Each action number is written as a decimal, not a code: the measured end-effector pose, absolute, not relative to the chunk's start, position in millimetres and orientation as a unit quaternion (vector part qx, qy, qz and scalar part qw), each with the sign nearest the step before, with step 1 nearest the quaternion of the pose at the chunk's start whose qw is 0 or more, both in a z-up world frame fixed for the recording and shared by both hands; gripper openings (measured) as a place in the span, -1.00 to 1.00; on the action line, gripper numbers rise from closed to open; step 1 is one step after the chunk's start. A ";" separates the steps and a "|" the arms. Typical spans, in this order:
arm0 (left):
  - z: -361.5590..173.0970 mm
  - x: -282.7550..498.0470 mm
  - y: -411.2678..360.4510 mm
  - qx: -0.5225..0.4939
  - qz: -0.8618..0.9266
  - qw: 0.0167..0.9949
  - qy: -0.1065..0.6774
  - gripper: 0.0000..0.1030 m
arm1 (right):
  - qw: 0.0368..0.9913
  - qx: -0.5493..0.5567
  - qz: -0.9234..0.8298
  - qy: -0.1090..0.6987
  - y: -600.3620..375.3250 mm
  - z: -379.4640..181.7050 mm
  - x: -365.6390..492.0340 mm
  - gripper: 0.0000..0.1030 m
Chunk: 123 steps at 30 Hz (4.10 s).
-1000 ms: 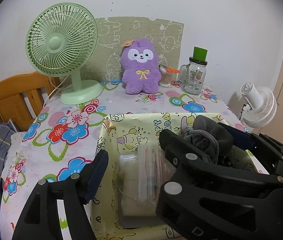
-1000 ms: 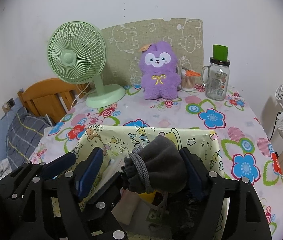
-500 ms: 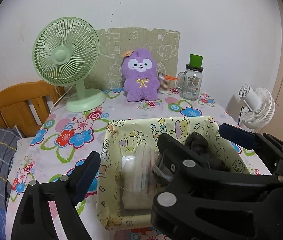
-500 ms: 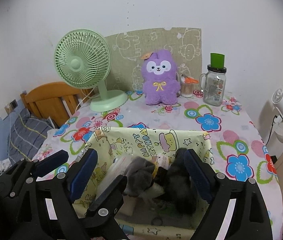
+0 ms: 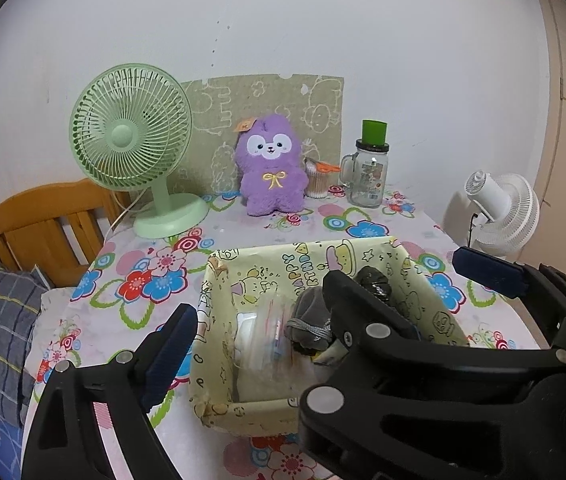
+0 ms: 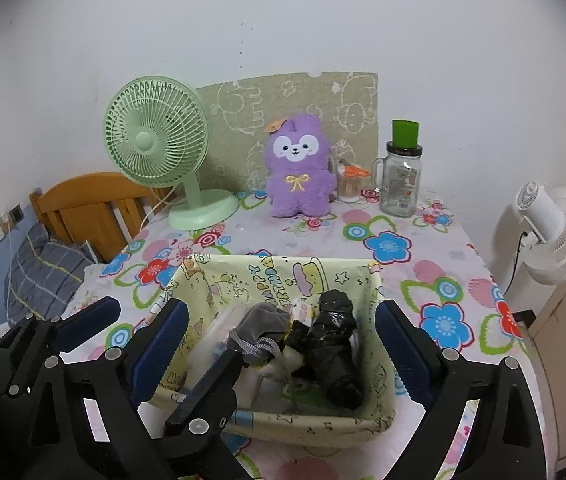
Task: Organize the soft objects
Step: 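Lower the pouch and straw bag into the fabric box and open both grippers, then lift both grippers out of the box and move toward the remaining items, then grasp the white paper roll with the left gripper while the right gripper grasps the pink packet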
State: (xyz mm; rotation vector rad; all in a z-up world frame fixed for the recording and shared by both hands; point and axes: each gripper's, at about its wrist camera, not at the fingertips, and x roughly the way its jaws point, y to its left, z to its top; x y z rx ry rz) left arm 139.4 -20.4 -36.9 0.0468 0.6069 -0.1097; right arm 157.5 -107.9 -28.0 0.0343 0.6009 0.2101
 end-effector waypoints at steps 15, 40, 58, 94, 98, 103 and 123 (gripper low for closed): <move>-26.8 109.9 -29.6 0.029 -0.059 0.957 0.283 0.84 | 0.955 0.018 0.083 0.286 -119.0 -15.7 125.8 0.99; -32.6 64.3 -28.3 0.023 -0.070 0.957 0.282 0.86 | 0.956 -0.003 0.068 0.287 -113.6 -14.9 77.8 1.00; -54.3 47.8 -18.2 0.041 -0.076 0.951 0.297 0.86 | 0.946 -0.006 0.090 0.310 -101.6 -39.5 61.0 0.99; -129.6 51.3 1.6 0.094 -0.088 0.923 0.363 0.86 | 0.909 -0.023 0.106 0.402 -78.1 -119.8 71.6 0.93; -138.1 52.3 5.5 0.097 -0.084 0.918 0.374 0.86 | 0.906 -0.031 0.104 0.409 -74.9 -127.5 72.2 0.93; -144.6 53.2 8.1 0.099 -0.085 0.915 0.381 0.84 | 0.902 -0.033 0.102 0.418 -73.6 -134.2 73.6 0.93; -153.9 58.0 13.7 0.053 -0.124 0.901 0.413 0.09 | 0.889 -0.029 0.092 0.448 -80.4 -148.3 83.8 0.84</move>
